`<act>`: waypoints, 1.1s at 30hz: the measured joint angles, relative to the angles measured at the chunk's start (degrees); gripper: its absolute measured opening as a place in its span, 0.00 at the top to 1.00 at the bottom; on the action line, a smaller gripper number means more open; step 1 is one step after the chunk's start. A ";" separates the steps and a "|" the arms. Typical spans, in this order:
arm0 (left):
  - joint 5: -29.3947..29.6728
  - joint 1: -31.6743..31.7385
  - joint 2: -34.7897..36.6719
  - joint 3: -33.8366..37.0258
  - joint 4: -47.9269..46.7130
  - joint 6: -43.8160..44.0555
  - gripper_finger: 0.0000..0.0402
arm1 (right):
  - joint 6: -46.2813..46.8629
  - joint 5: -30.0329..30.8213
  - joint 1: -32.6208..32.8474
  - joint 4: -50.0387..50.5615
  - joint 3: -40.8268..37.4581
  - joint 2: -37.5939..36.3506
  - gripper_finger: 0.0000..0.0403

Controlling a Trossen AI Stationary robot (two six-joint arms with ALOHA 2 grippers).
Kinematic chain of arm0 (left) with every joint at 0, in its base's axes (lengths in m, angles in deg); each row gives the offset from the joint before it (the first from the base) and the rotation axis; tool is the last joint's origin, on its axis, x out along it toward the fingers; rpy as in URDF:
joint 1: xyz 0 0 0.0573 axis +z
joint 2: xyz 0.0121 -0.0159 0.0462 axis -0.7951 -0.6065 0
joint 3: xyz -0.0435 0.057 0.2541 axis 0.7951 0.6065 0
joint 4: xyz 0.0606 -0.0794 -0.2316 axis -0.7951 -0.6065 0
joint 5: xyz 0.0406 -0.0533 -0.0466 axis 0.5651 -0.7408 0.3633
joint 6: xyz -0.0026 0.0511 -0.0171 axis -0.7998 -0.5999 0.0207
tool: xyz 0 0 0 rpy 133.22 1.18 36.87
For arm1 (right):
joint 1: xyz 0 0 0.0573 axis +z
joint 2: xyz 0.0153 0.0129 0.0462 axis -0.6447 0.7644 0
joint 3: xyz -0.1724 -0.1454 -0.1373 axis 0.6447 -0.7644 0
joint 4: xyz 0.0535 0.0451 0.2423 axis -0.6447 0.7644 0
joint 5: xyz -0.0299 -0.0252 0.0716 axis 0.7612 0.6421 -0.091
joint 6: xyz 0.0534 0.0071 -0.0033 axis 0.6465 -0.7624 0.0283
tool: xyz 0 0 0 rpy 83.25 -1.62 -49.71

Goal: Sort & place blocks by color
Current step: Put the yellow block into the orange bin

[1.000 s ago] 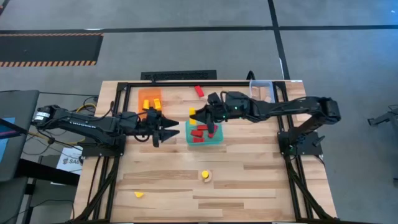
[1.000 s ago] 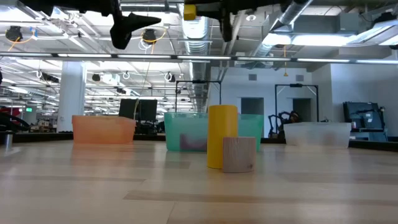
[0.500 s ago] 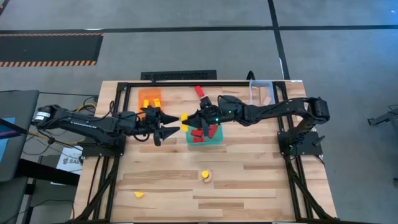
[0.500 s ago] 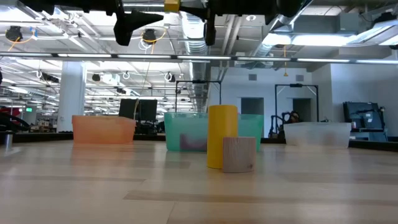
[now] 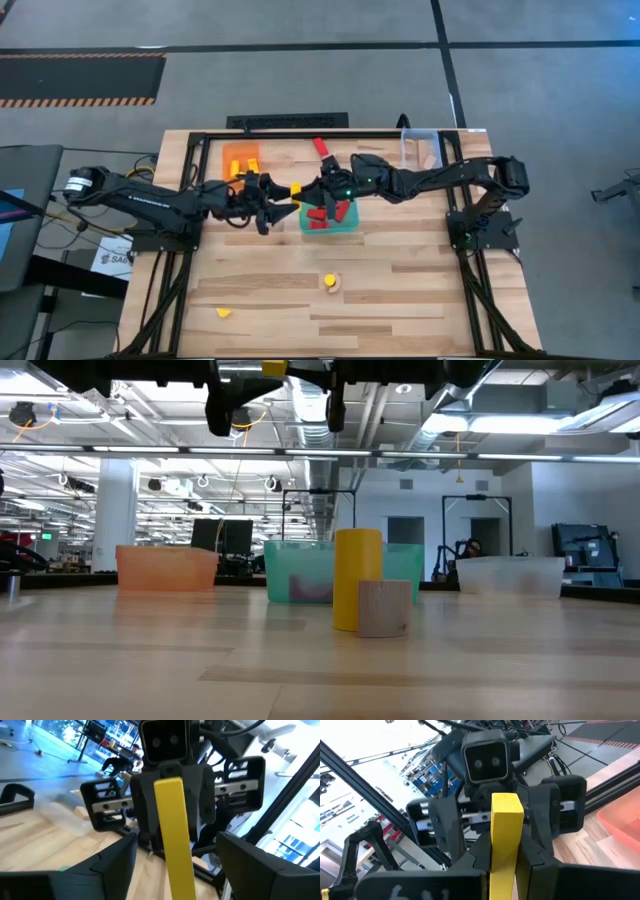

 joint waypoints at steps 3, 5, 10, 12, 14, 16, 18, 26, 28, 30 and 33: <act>-1.11 0.50 0.03 0.00 -1.24 1.26 0.43 | -0.02 0.04 0.31 -0.09 0.00 0.00 0.88; -1.51 0.70 0.01 0.00 -1.63 1.54 0.48 | -0.02 0.04 0.33 -0.05 0.00 0.00 0.88; -1.74 0.70 0.03 0.00 -1.45 2.38 0.61 | -0.92 0.25 0.86 -0.09 0.00 0.00 0.88; -2.55 0.70 0.03 0.00 -1.45 2.49 0.66 | -0.93 0.24 1.05 -0.22 0.00 0.00 0.88; -3.66 0.70 0.03 0.00 -1.31 2.99 0.70 | -0.98 0.22 1.11 -0.81 -0.02 0.00 0.88; -4.32 0.70 0.05 -0.01 -1.17 3.02 0.74 | -1.17 0.22 1.34 -1.16 -0.02 0.00 0.88; -4.81 0.69 0.05 -0.02 -1.19 3.05 0.78 | -1.35 0.25 1.44 -1.11 -0.03 0.00 0.88; -5.47 0.70 0.05 -0.02 -1.19 3.17 0.93 | -1.60 0.20 1.46 -1.08 -0.04 0.00 0.82; -5.63 0.70 0.05 -0.02 -1.31 2.72 0.93 | -1.28 0.19 1.49 -1.00 -0.04 0.00 0.78; -6.11 0.70 0.07 -0.04 -2.10 1.61 0.93 | -1.37 -0.78 1.42 -0.63 -0.04 0.00 0.73; -6.50 1.40 1.38 -1.13 -9.03 0.40 0.93 | -2.58 -2.73 0.43 2.71 -0.04 -0.69 0.63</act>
